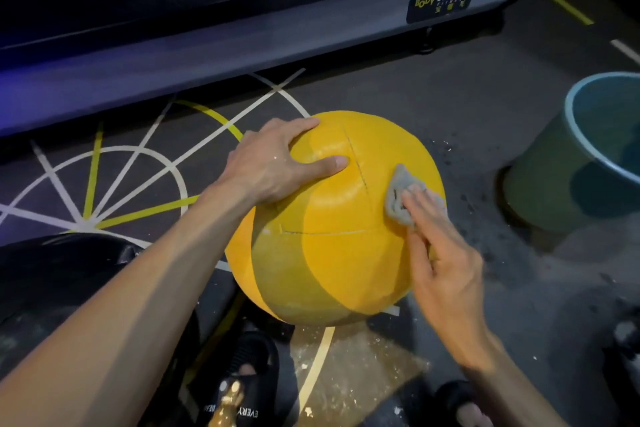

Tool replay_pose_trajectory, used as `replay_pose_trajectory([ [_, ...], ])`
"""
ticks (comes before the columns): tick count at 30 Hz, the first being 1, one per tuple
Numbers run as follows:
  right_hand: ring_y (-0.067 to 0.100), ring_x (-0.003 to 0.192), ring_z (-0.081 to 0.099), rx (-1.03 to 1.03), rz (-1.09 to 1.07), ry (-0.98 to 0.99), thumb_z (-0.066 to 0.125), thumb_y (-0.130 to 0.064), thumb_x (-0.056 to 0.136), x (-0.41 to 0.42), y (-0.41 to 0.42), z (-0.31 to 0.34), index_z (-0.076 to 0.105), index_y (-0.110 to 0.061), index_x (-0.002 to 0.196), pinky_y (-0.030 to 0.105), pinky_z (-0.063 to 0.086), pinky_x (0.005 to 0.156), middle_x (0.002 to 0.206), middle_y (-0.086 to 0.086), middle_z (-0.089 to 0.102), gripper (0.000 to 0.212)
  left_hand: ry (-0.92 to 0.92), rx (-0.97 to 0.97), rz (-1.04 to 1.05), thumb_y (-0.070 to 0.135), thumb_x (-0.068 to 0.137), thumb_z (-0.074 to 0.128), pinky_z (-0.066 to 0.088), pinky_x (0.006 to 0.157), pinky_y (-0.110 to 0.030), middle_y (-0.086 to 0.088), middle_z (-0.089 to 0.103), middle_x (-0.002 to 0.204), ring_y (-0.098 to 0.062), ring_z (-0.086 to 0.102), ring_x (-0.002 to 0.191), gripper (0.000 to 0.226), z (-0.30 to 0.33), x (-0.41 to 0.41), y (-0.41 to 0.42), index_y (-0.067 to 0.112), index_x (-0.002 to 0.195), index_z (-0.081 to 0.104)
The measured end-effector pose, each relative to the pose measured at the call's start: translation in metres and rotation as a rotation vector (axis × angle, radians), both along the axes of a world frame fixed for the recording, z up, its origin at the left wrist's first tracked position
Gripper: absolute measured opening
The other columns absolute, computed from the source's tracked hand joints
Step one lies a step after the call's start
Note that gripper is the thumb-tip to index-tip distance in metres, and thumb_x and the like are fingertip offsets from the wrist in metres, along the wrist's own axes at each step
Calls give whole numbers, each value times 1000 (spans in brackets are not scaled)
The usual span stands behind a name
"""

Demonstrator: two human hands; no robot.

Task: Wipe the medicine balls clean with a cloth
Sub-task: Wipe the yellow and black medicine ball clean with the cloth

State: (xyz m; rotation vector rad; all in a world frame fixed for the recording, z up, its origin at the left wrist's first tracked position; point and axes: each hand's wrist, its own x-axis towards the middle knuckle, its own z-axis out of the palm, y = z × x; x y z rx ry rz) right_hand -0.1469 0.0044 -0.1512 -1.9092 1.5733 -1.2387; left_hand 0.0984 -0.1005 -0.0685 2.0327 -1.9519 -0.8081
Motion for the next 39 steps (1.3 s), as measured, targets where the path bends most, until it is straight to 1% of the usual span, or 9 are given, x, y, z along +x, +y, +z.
replay_pose_trajectory([
  [3,23,148,41,-12,81,-14,53,1,100,33,16,5,59,-5,140,38,34,122,152,11,51,40,-44,5,28,101,58,50,40,109,-59,7,47,144,-33,43,137,101,3,-9,-3,55,147,38],
  [8,21,147,41,-275,470,334,49,-10,102,51,39,-3,61,-10,139,45,38,119,151,5,53,40,-67,54,22,97,64,54,39,110,-59,5,45,147,-35,38,141,94,10,-18,-4,56,147,38],
  [16,7,140,49,40,-136,-134,56,1,102,-7,6,11,59,-8,140,28,38,117,146,-1,57,40,466,150,-38,62,86,70,46,101,-33,25,52,140,4,49,124,55,20,4,14,58,138,53],
  [22,-16,114,58,235,-327,-361,56,-26,106,-36,-4,32,62,-32,139,19,48,101,133,-27,62,34,346,40,-214,64,80,69,34,93,-10,30,43,147,-2,43,129,68,14,-32,14,56,144,47],
  [25,-13,115,60,136,-281,-250,55,-19,104,-27,15,36,62,-24,140,15,48,101,133,-31,60,37,314,-5,-236,63,79,72,34,83,-9,31,44,144,-4,43,126,69,14,-46,9,53,143,50],
  [29,32,145,44,-166,161,133,52,-3,95,-2,45,22,58,-4,138,53,38,118,149,10,54,44,283,-47,-258,66,74,73,36,85,-8,29,47,146,-6,45,126,70,10,-52,2,52,140,54],
  [32,31,145,44,-283,317,408,49,-3,94,-18,36,17,59,-7,138,50,37,118,150,10,53,46,273,-56,-266,73,71,69,38,92,-15,29,46,147,-7,48,126,73,8,-54,-1,54,140,54],
  [37,2,141,46,102,-140,-118,53,-7,106,-59,-7,36,58,-19,143,39,39,119,149,-6,54,39,259,-35,-236,71,72,69,37,90,-26,25,44,149,-6,46,122,75,11,-60,-4,52,142,52],
  [39,1,140,46,87,-183,-113,53,-6,105,-47,-3,40,59,-15,142,37,40,118,149,-4,55,39,230,-55,-238,68,74,71,38,93,-28,23,45,149,-8,47,121,73,12,-64,-4,51,142,52],
])
